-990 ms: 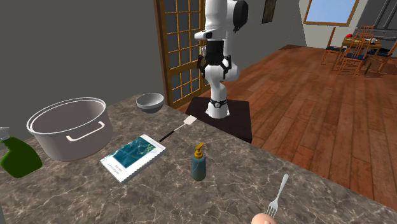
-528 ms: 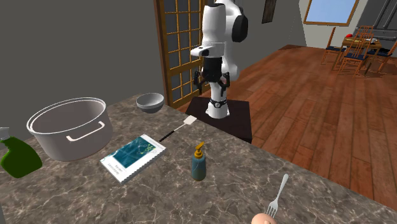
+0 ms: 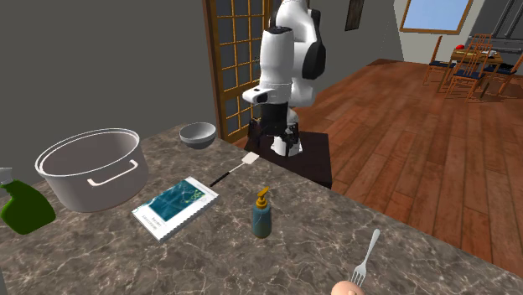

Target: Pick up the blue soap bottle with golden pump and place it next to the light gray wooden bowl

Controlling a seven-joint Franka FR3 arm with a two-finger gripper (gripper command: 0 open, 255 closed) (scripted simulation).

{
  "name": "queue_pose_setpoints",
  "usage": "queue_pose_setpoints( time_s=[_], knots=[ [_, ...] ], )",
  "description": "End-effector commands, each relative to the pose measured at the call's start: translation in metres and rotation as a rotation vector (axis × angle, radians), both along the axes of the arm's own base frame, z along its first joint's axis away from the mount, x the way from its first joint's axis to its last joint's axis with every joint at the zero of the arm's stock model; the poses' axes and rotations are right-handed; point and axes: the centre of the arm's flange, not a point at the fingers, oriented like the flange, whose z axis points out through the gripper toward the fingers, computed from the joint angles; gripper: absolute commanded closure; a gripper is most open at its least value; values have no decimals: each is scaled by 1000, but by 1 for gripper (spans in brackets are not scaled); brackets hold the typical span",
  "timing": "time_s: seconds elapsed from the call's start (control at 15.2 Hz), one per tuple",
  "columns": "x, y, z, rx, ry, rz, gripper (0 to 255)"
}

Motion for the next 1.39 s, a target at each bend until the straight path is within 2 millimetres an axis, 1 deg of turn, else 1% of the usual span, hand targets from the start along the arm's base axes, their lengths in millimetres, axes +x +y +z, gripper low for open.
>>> queue_pose_setpoints(
  time_s=[0.0, 0.4, 0.46, 0.86, 0.92, 1.32],
  knots=[
    [23, -1, -17, -2, 2, -14, 0],
    [92, -7, -57, -10, 9, -55, 0],
    [95, -8, -58, -11, 9, -57, 0],
    [99, -8, -90, -11, 9, -57, 0],
    [100, -8, -98, -11, 9, -57, 0],
    [100, -8, -98, -11, 9, -57, 0]
  ],
)
